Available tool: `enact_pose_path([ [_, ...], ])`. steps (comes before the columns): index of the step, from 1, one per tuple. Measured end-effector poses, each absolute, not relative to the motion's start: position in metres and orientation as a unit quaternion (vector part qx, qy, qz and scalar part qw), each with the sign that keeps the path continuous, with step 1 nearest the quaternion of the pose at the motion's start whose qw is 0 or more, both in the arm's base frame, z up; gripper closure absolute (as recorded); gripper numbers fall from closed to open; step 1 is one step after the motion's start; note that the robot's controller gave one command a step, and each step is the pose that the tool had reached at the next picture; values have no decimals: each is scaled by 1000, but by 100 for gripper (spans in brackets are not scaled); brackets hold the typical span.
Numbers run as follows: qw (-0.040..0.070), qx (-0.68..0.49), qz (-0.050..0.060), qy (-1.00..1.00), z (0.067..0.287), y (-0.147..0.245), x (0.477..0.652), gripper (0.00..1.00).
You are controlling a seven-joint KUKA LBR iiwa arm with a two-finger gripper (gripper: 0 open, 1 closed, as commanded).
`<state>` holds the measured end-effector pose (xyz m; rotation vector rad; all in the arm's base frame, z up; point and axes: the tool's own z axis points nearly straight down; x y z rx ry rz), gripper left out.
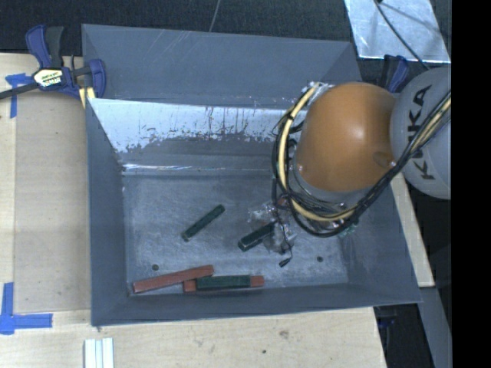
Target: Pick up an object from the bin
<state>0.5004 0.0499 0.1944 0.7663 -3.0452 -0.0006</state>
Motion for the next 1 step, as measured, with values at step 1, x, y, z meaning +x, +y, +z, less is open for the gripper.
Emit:
enact_pose_path([
  [1, -3, 243, 0, -970, 225, 54, 508, 100],
])
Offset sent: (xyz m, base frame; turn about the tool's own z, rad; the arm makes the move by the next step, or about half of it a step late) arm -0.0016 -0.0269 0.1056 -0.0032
